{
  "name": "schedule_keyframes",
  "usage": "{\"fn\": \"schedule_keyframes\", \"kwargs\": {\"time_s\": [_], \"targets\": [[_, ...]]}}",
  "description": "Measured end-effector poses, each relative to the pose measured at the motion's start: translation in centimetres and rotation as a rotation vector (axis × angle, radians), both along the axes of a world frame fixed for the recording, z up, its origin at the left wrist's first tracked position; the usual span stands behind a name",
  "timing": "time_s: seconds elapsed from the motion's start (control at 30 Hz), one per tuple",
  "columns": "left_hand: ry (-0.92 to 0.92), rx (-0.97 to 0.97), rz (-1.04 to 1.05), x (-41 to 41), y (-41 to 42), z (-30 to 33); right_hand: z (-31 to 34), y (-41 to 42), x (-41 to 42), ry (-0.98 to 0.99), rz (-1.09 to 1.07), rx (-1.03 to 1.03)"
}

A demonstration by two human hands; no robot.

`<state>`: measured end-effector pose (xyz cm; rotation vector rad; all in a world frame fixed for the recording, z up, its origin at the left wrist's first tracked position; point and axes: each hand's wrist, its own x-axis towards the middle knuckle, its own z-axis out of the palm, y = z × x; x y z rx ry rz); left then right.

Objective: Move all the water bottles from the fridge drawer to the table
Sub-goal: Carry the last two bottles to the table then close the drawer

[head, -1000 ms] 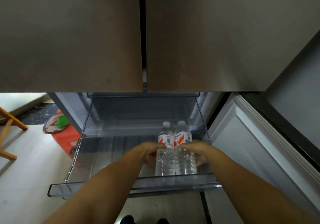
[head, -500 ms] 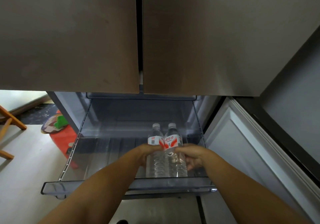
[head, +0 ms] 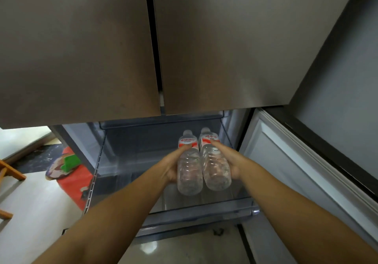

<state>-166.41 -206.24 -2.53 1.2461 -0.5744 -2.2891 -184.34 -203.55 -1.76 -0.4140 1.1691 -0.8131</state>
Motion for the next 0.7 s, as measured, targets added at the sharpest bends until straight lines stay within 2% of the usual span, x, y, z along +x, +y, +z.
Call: {"fn": "schedule_keyframes", "kwargs": {"time_s": [0.17,0.27,0.4,0.47,0.53,0.6,0.7], "targets": [[0.064,-0.038,-0.148,0.3,0.8,2.0,2.1,3.2,0.5,-0.055,-0.095,-0.024],[0.029,-0.122,-0.242,1.0,2.0,3.2,3.2,6.4,1.3,-0.101,-0.199,-0.084],[-0.014,-0.257,-0.363,1.7,4.1,4.7,4.8,11.9,2.3,-0.02,-0.345,-0.187],[0.012,-0.362,-0.426,1.5,5.6,5.3,5.3,14.9,3.1,0.11,-0.421,-0.235],[0.01,-0.547,-0.504,0.6,7.3,5.8,5.6,18.3,4.0,0.355,-0.528,-0.294],[-0.074,-0.707,-0.548,-0.5,9.7,5.7,6.0,21.9,5.0,0.642,-0.604,-0.304],[-0.195,-0.914,-0.574,-1.7,13.8,5.5,5.7,27.2,5.8,0.947,-0.714,-0.214]]}}
